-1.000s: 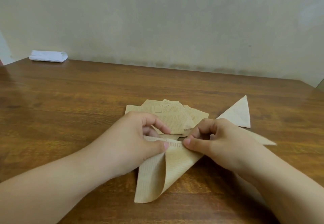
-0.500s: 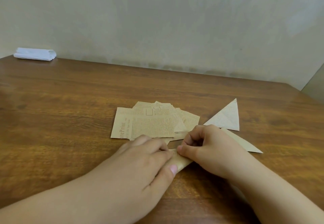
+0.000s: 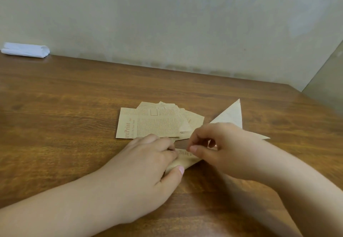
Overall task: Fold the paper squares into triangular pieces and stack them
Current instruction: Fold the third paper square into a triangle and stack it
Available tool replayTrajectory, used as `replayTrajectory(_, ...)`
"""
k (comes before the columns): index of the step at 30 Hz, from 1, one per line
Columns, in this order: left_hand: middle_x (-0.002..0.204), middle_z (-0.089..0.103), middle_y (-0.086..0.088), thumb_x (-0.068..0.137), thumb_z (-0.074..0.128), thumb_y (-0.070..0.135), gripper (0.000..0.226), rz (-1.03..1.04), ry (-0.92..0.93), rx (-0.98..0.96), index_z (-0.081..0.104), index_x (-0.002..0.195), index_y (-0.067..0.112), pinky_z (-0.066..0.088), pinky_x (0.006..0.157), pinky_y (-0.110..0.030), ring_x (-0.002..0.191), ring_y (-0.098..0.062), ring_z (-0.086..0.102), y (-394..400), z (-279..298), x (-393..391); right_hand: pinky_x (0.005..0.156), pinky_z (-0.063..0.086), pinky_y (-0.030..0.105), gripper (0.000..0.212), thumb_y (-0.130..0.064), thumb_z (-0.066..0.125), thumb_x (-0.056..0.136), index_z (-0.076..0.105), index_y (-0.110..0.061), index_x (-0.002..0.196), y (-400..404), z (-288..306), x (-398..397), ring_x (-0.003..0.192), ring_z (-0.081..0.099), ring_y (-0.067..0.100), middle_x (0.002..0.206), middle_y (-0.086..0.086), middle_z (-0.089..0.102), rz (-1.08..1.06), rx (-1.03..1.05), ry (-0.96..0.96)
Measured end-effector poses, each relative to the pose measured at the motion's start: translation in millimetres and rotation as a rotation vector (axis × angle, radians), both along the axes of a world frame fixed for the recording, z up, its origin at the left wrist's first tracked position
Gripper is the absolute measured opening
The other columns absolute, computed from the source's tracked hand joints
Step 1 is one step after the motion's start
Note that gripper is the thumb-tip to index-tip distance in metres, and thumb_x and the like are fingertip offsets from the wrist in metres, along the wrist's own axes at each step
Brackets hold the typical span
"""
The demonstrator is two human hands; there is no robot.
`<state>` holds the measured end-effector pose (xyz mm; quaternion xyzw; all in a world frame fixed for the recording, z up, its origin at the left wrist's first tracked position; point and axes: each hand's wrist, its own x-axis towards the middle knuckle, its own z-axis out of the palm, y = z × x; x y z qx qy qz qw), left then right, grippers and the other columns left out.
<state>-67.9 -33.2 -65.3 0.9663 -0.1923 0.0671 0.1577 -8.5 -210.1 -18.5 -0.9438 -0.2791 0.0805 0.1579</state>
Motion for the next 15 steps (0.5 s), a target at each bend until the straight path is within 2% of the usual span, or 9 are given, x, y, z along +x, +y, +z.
replayTrajectory(3,0.124,0.037,0.029,0.071,-0.005,0.061,0.084,-0.027,0.012,0.004,0.048,0.131,0.036,0.018,0.104,-0.016,0.116,0.007,0.026,2.0,2.0,2.8,0.069,0.037,0.012,0.009,-0.034,0.053,0.093,0.062,-0.036,0.093,-7.7,-18.4,-6.3,0.086,0.049,-0.003,0.092,-0.016,0.057,0.066,0.02,-0.033)
replayTrajectory(7,0.123,0.039,0.031,0.082,0.011,0.06,0.067,-0.07,0.058,-0.026,0.052,0.129,0.036,0.018,0.103,-0.011,0.117,0.011,0.026,7.5,2.4,9.4,0.077,0.041,0.015,0.011,-0.028,0.056,0.092,0.065,-0.033,0.095,-19.3,-30.0,-21.3,0.089,0.053,0.003,0.091,-0.018,0.057,0.107,0.142,-0.049)
replayTrajectory(10,0.12,0.043,0.031,0.072,0.005,0.061,0.077,-0.1,0.039,-0.039,0.058,0.122,0.036,0.018,0.096,-0.004,0.114,0.012,0.028,10.0,1.6,12.7,0.075,0.041,0.015,0.011,-0.028,0.056,0.092,0.066,-0.032,0.095,-17.7,-31.7,-23.3,0.088,0.053,0.003,0.089,-0.017,0.057,0.112,0.146,-0.07)
replayTrajectory(15,0.119,0.045,0.029,0.071,0.004,0.058,0.078,-0.119,0.02,-0.042,0.06,0.12,0.037,0.016,0.094,-0.002,0.112,0.011,0.031,10.0,0.7,13.5,0.067,0.038,0.013,0.012,-0.027,0.058,0.09,0.06,-0.035,0.081,-5.1,-36.1,-19.8,0.078,0.052,0.004,0.081,-0.013,0.058,0.107,0.211,-0.068)
